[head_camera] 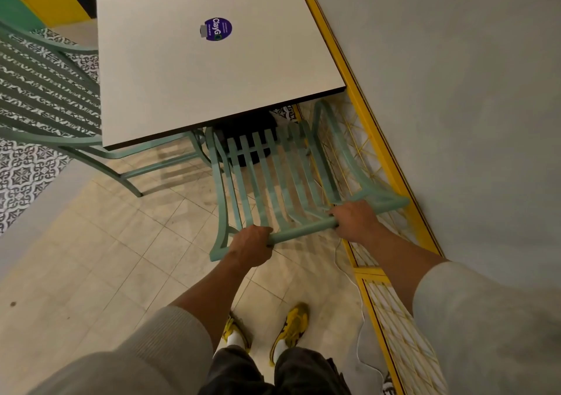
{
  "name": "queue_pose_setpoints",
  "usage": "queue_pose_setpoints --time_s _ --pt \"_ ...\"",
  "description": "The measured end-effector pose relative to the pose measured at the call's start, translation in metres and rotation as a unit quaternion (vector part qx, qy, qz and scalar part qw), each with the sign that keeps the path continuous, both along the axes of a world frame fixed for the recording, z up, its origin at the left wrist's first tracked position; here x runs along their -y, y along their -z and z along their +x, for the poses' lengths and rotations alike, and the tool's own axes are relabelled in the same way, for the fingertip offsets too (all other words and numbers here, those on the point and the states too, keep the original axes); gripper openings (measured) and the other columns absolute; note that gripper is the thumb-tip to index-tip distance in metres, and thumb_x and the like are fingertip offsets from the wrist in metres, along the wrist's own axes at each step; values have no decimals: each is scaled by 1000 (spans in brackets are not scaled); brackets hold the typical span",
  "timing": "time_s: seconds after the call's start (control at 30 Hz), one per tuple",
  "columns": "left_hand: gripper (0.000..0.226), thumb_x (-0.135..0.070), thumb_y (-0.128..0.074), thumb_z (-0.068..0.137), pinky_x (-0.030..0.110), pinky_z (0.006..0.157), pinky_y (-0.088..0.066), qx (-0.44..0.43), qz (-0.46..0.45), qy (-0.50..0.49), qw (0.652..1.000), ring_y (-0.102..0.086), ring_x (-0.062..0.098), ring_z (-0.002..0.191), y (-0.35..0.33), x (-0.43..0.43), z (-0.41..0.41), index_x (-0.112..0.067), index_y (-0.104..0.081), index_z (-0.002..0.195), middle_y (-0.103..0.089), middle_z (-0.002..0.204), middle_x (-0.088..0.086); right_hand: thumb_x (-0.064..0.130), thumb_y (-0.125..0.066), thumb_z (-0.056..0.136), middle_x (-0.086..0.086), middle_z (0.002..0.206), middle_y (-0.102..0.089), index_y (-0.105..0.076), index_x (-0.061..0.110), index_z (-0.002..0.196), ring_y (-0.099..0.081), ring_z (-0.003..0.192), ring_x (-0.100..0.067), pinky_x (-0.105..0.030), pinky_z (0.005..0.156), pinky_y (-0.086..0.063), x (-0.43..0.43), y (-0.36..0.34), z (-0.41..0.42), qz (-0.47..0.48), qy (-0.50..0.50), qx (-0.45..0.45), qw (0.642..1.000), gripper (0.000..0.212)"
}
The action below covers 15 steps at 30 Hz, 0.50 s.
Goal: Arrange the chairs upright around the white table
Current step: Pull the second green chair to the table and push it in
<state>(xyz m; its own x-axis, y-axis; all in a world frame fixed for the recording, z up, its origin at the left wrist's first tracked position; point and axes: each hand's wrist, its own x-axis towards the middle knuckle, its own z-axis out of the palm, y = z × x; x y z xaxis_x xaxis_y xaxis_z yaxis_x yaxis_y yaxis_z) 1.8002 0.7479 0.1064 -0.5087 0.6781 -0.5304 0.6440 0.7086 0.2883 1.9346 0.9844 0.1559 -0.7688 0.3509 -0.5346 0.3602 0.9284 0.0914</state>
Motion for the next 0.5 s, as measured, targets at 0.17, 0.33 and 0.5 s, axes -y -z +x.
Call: queue_pose_setpoints --time_s 0.17,0.33,0.5 --pt "29 -33 -64 104 41 95 -61 18 6 5 1000 -71 22 100 -8 2 2 -17 -66 129 -73 110 5 38 -67 104 -6 125 -76 -73 20 126 -70 121 -31 -46 108 -50 5 -5 3 -13 27 5 1000 29" --pt "30 -29 -62 106 42 96 -60 15 14 26 999 -70 22 102 -16 9 2 -17 -63 133 -72 114 5 41 -63 105 -7 129 -75 -69 19 129 -68 124 -32 -47 113 -46 15 -13 5 -14 28 0 999 33" --pt "38 -38 -62 106 40 95 -60 1 13 59 998 -71 21 104 -29 26 -7 -19 -61 139 -73 118 4 57 -57 106 -5 139 -71 -65 19 138 -66 129 -30 -47 114 -45 34 -24 -2 -44 11 4 999 51"
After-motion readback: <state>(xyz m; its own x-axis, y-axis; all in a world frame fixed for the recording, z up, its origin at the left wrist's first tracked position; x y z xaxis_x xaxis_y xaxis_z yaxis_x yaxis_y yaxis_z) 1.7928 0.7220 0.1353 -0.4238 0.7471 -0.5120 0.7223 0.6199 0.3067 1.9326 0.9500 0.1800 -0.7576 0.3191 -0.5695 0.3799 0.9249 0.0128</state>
